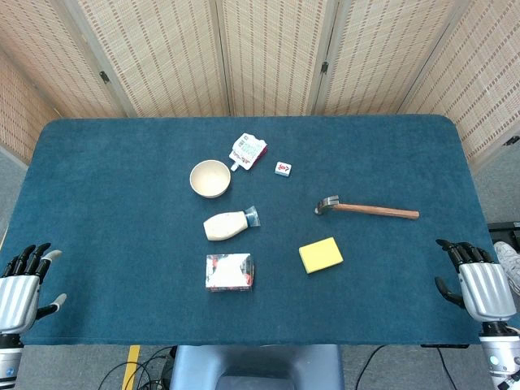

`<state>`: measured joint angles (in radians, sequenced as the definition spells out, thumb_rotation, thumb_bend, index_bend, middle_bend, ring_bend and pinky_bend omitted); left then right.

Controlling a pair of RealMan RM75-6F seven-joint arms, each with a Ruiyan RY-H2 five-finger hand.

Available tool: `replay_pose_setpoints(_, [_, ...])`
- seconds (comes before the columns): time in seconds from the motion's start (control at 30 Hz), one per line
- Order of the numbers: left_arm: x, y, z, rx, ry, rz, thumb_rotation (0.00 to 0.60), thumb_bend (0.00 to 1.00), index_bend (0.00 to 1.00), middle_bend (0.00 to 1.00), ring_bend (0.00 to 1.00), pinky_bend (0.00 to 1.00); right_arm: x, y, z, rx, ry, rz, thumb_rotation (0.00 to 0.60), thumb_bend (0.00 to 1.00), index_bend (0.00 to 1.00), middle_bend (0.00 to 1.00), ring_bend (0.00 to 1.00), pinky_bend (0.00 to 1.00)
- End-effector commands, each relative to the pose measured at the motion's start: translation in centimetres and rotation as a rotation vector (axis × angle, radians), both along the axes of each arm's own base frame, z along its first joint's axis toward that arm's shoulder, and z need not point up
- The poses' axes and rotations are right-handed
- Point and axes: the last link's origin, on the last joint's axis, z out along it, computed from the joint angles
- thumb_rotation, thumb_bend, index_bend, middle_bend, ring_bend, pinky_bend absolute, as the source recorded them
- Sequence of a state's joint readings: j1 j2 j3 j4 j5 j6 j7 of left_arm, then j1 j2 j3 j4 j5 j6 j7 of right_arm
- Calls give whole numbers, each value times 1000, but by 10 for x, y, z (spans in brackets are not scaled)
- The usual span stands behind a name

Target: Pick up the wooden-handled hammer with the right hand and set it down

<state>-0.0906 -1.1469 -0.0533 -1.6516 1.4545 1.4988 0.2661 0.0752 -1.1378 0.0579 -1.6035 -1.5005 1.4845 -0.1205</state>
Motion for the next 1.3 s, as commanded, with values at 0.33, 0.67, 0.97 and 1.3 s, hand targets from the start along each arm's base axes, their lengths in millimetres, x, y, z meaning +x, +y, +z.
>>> replay_pose_setpoints(0.33, [1,0,-3,-7,-9,-10,600,201,244,154,117,217,2,0,0,-9,6,18,600,226,210,311,233,305])
replay_pose_setpoints(0.67, [0,-3,-1,-12,-26,-3,600,201,244,154,117,218,26,-48,-5,22,96,85,600,235,210,316,233,305])
replay_pose_setpoints(0.97, [-6,-8,4,-1,-22,18,600,201,244,154,116,217,43,-104,-23,69,76,146,600,234,244,443,348,362])
replay_pose_setpoints(1.3, [-6,-7,0,-20,-21,22,600,201,246,154,117,217,47,-163,-53,166,88,103,600,163,275,362,305,387])
